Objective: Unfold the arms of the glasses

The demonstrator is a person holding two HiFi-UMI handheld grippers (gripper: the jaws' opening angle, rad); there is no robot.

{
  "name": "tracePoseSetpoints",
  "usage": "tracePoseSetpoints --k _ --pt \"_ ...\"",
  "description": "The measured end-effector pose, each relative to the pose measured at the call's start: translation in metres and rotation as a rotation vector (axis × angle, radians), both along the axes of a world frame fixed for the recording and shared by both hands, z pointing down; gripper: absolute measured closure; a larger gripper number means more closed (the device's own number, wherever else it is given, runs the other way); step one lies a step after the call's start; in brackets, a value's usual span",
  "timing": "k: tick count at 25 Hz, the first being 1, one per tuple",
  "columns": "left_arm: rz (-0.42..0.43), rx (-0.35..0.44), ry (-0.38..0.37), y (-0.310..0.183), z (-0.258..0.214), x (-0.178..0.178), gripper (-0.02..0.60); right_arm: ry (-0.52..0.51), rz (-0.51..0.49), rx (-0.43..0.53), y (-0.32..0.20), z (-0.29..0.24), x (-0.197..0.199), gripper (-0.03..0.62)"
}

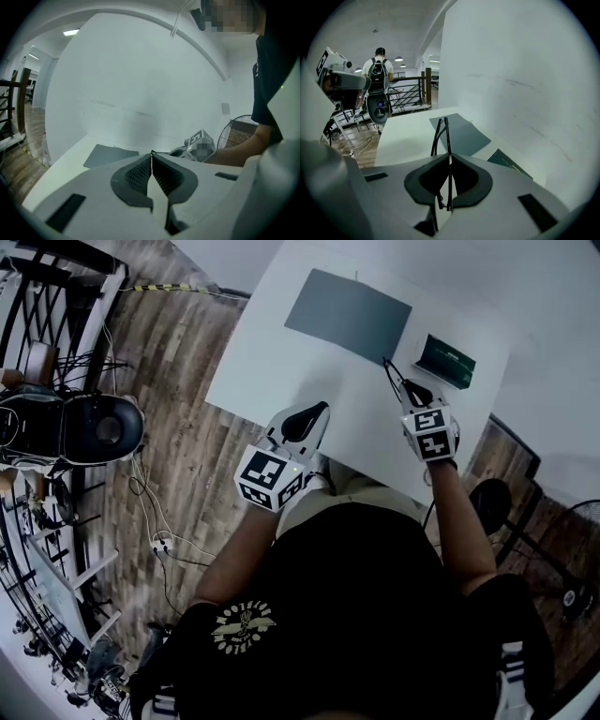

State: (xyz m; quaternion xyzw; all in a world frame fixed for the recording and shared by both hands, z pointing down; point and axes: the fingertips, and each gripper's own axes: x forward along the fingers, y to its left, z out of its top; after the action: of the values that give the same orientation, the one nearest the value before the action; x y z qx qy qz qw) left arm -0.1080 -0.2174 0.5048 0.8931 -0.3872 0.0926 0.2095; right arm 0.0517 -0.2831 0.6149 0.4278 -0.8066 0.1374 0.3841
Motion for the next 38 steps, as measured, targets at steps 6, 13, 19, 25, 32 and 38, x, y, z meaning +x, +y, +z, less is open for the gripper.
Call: tracePoseSetpoints --k 6,13,19,25,32,38 --pt "0.054 -0.004 0.030 0.010 -0.018 0.009 0.574 -0.101 0.041 0.026 0.011 -0.037 -0.004 0.576" --pt "0.125 -0.017 0.058 0.023 -0.028 0.025 0.572 -0.247 0.052 0.066 0.024 -0.083 -0.020 0.576" --pt "0.205 -0.049 0.047 0.042 -0.028 0.043 0.528 -0.326 0.043 0.081 0.039 -0.112 -0.034 0.576" --pt "0.267 -0.080 -0.007 0.057 -0.015 0.056 0.489 -0.416 0.026 0.091 0.056 -0.134 -0.052 0.576" --pt "0.322 -0.069 -0.068 0.070 -0.003 0.074 0.479 -0.493 0.013 0.092 0.073 -0.155 -0.068 0.576" --pt "0.331 -0.064 -0.091 0.078 -0.005 0.076 0.479 -0.572 -0.011 0.092 0.089 -0.172 -0.078 0.576"
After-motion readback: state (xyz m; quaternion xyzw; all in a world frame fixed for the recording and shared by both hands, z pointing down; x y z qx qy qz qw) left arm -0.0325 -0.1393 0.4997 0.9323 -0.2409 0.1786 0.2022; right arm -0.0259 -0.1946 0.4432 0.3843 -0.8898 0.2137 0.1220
